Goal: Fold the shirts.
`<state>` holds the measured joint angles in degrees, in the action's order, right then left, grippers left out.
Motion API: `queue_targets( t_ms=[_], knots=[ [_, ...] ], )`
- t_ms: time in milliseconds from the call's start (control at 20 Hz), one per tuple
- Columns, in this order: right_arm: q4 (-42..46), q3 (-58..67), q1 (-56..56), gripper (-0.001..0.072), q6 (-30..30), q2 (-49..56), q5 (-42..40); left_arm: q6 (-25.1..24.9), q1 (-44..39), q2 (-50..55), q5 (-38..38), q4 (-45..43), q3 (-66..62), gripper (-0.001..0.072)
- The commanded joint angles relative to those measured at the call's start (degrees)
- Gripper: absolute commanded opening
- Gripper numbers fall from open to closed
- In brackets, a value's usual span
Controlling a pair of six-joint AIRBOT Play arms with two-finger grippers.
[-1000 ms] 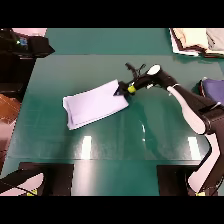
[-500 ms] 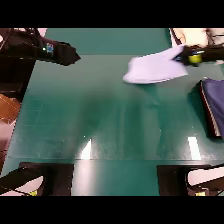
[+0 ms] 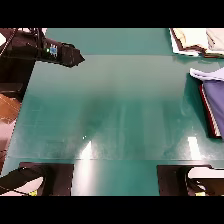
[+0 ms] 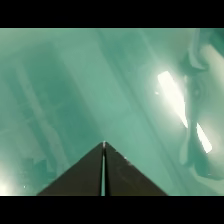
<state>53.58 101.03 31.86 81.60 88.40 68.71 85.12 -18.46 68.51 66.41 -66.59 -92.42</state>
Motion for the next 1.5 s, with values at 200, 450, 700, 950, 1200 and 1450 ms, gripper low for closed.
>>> queue_targets(
  t_ms=[200, 450, 700, 950, 1200, 1450],
  knots=[
    [0.02, 0.07, 1.38, 0.0015, -1.07, -8.68, -11.04, 0.11, -0.02, 0.0, 0.07, 0.02, 0.0, 0.0026],
    [0.55, 0.04, 3.21, 0.0015, -1.05, -14.99, -7.17, -0.02, -0.02, 0.0, 0.02, 0.02, 0.07, 0.0026],
    [5.35, -0.48, 6.97, 0.0015, 1.03, -15.96, 7.3, -0.02, -0.02, 0.0, 0.02, 0.04, 1.42, 0.0026],
    [18.47, -13.94, 11.5, 0.0015, 4.61, -22.03, 12.48, -0.09, -0.02, 0.0, 0.22, 1.07, 3.1, 0.0026],
    [21.66, -31.39, 19.76, 0.0111, 4.48, -27.93, 12.15, -0.09, -0.02, 0.0, 0.04, 1.07, 3.08, 0.0026],
    [17.25, -35.65, 25.24, 0.0688, 4.44, -28.72, 11.34, -0.09, -0.02, 0.0, 0.13, 1.11, 3.08, 0.0026]
  ],
)
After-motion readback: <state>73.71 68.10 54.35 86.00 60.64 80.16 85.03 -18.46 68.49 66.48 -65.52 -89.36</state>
